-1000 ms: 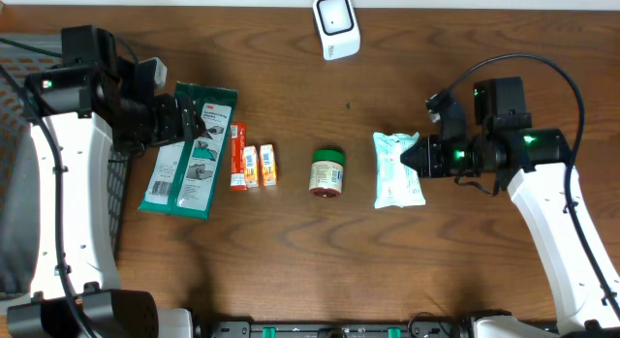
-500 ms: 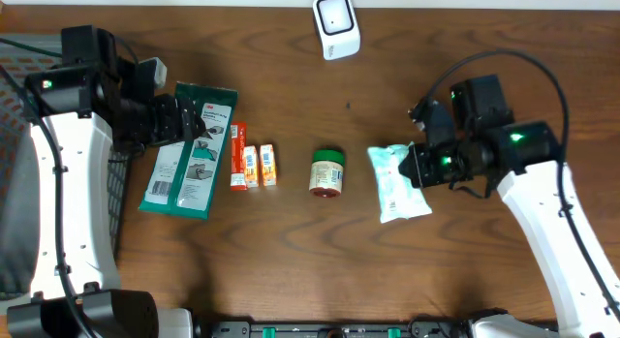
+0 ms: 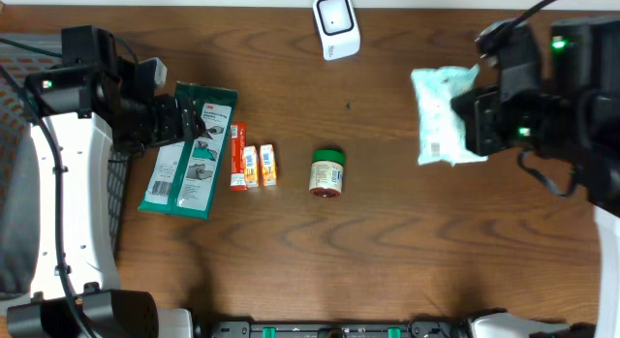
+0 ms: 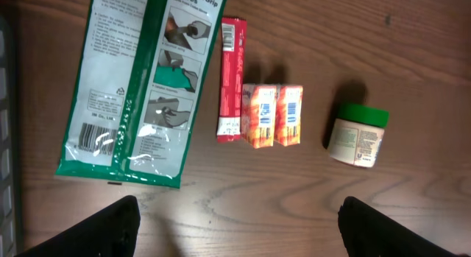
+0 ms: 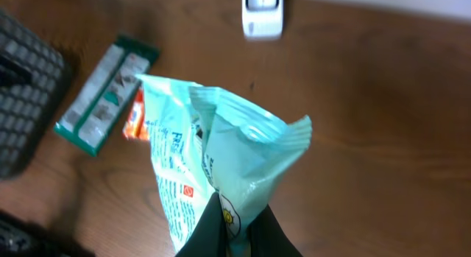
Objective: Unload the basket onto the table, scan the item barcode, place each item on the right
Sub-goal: 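Lift the wipes pack with the right gripper toward the white scanner, then hold the wipes pack in front of the scanner with the right gripper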
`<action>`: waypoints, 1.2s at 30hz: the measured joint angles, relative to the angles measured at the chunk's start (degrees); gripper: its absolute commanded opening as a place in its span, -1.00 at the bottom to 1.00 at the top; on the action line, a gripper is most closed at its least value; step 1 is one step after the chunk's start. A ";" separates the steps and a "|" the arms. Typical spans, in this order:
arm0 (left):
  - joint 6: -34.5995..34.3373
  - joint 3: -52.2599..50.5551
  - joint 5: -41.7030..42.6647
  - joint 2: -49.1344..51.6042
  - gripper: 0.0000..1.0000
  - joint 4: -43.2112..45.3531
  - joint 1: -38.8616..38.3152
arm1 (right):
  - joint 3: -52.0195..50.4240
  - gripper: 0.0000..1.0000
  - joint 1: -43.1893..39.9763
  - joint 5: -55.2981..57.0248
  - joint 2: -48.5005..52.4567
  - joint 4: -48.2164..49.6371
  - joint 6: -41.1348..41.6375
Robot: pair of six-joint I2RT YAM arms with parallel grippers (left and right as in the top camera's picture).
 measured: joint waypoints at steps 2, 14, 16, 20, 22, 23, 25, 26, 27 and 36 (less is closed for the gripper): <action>0.00 0.00 -0.02 0.00 0.74 0.02 0.00 | 6.97 -0.98 0.00 0.42 1.68 -1.60 0.22; 0.00 0.00 -0.02 0.00 0.74 0.02 0.00 | 29.22 -0.98 1.95 4.61 15.21 -4.70 3.85; 0.00 0.00 -0.02 0.00 0.74 0.02 0.00 | 29.20 -0.98 4.31 7.98 18.05 -4.74 4.15; 0.00 0.00 -0.02 0.00 0.74 0.02 0.00 | 29.09 -0.98 11.80 20.06 23.80 -7.52 7.43; 0.00 0.00 -0.02 0.00 0.74 0.02 0.00 | 29.07 -0.98 15.87 26.03 26.05 -8.83 9.84; 0.00 0.00 -0.02 0.00 0.74 0.02 0.00 | 29.05 -0.98 17.79 29.00 26.95 -8.96 10.99; 0.00 0.00 -0.02 0.00 0.74 0.02 0.00 | 28.98 -0.98 21.38 34.82 28.76 -8.70 13.14; 0.00 0.00 -0.02 0.00 0.74 0.02 0.00 | 28.98 -0.98 22.91 37.64 29.64 -8.33 13.92; 0.00 0.00 -0.02 0.00 0.74 0.02 0.00 | 28.98 -0.98 24.52 41.16 30.82 -7.74 14.67; 0.02 0.00 -0.02 0.00 0.74 0.02 0.00 | 28.87 -0.98 30.64 61.86 42.84 -4.42 16.48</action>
